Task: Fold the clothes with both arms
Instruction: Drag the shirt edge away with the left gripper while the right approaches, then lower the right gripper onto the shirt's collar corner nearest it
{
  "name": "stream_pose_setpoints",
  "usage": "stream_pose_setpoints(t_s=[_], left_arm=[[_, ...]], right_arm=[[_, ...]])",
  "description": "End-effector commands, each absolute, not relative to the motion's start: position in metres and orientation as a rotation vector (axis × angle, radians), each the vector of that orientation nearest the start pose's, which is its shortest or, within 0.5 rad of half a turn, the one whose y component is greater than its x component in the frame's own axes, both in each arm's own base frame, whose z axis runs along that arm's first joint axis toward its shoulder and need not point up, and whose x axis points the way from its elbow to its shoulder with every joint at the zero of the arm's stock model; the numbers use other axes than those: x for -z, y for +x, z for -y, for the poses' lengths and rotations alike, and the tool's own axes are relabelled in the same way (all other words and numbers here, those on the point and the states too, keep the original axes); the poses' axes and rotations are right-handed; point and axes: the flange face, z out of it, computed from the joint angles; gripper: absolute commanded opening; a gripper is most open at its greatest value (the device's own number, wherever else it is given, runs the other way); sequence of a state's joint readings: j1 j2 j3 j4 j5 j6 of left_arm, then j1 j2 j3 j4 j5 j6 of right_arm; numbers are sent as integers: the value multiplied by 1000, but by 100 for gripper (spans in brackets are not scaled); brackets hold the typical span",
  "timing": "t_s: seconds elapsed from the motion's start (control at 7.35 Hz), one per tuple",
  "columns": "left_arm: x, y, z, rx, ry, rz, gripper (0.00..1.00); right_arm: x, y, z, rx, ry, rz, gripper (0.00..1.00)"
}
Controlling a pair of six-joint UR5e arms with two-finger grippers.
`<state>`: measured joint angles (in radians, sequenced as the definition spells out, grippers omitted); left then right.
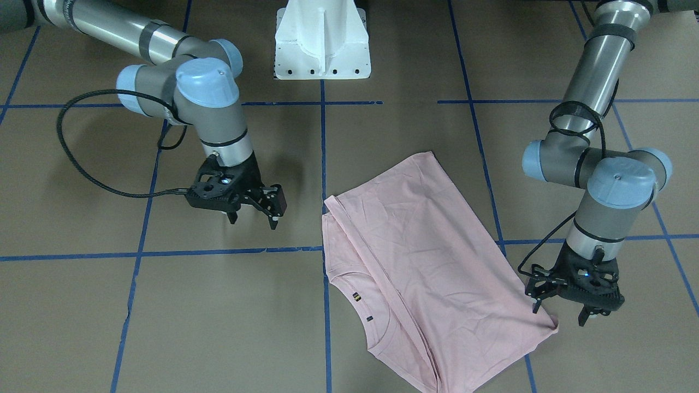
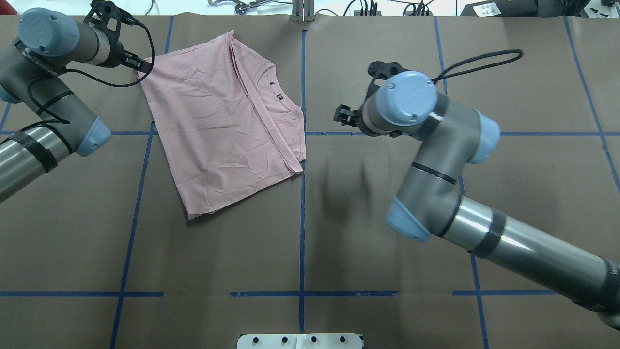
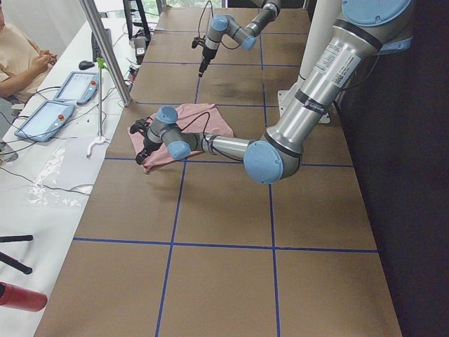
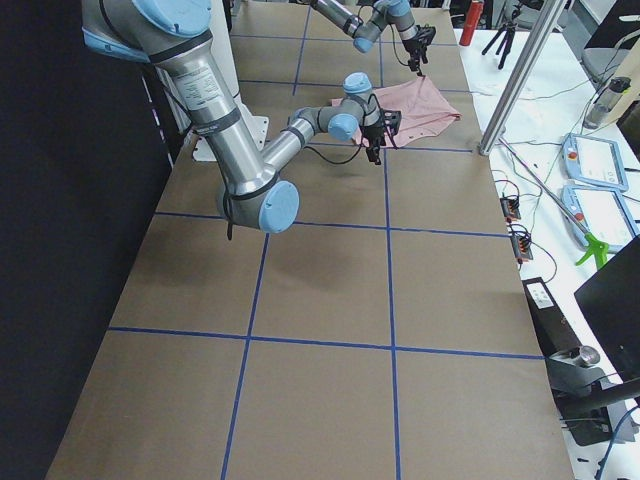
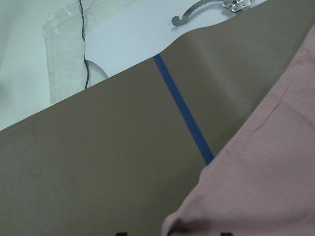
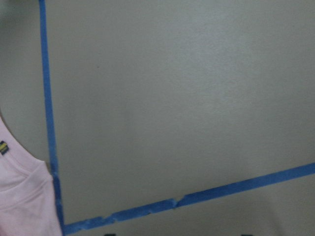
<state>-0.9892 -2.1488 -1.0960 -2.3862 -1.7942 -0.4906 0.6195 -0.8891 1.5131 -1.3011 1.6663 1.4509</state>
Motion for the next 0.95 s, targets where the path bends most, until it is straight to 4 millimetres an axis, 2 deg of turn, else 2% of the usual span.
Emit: stream_pose_setpoints(t_s=[0.0,0.14,0.27,0.41,0.82], left_arm=[[-444,323,692,-129,675,-694,100],[-444,323,690,-98,668,-711,100],[-442,327,689,-83,662,-722,100],[-442,329,688,-80,659,-725,100],[-443,331,687,-81,655,-725,100]], right_arm=[[-198,-595,528,-466,246,855,71],[-180,-625,529,-454,244,839,67],[-177,-640,530,-446,256,815,61],[-184,-650,531,-430,258,788,61],[-199,-659,534,-329,299,733,58]])
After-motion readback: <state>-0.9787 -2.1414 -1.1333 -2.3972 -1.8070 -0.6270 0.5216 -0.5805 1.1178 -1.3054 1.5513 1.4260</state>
